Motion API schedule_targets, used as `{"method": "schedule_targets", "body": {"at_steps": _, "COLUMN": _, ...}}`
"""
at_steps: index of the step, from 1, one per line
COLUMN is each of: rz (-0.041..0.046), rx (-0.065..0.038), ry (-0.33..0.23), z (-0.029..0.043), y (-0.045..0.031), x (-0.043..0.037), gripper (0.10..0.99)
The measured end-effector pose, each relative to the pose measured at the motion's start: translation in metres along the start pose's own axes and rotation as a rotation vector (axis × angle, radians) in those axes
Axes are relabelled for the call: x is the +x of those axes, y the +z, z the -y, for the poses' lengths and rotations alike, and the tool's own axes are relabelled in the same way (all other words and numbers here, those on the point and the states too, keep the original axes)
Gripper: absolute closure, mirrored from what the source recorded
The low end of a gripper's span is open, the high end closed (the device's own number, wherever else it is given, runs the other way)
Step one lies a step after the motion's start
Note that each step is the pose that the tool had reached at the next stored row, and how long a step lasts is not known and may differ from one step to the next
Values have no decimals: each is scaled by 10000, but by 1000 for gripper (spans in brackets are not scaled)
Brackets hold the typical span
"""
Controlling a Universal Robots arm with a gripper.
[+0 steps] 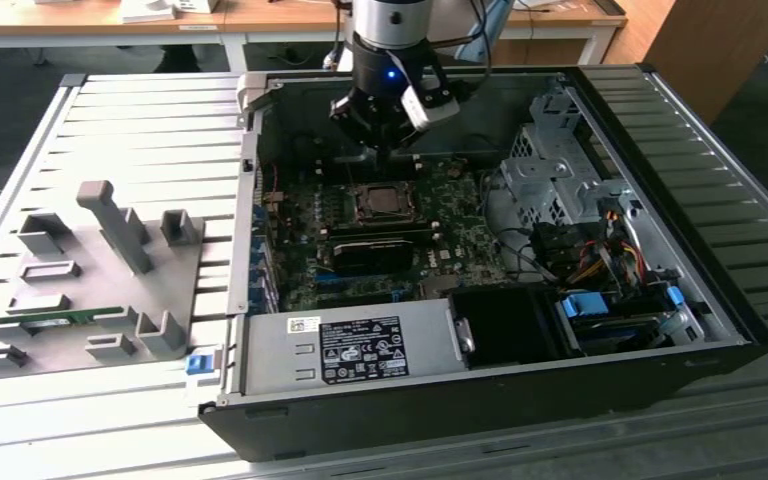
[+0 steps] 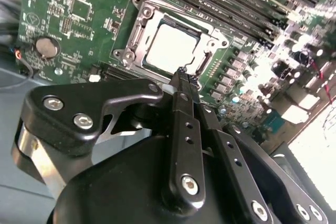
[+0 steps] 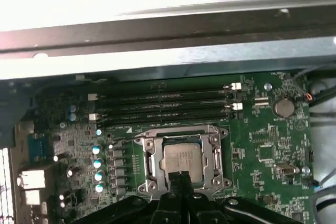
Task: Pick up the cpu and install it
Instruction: 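Install the first cpu locking lever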
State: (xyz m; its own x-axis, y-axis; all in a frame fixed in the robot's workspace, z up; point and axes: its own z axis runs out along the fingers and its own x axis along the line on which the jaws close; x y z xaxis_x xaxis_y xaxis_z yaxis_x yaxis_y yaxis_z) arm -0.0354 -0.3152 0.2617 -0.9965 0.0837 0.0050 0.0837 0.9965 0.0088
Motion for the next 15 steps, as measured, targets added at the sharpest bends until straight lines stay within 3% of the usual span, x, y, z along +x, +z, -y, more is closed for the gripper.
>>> {"method": "schedule_targets", "body": {"at_steps": 13, "rz": -14, "rx": 7, "ry": -1785, "z": 0, "y": 7, "x": 0, "gripper": 980}}
{"method": "schedule_targets", "body": {"at_steps": 15, "rz": -12, "rx": 6, "ry": -1803, "z": 2, "y": 8, "x": 19, "gripper": 980}}
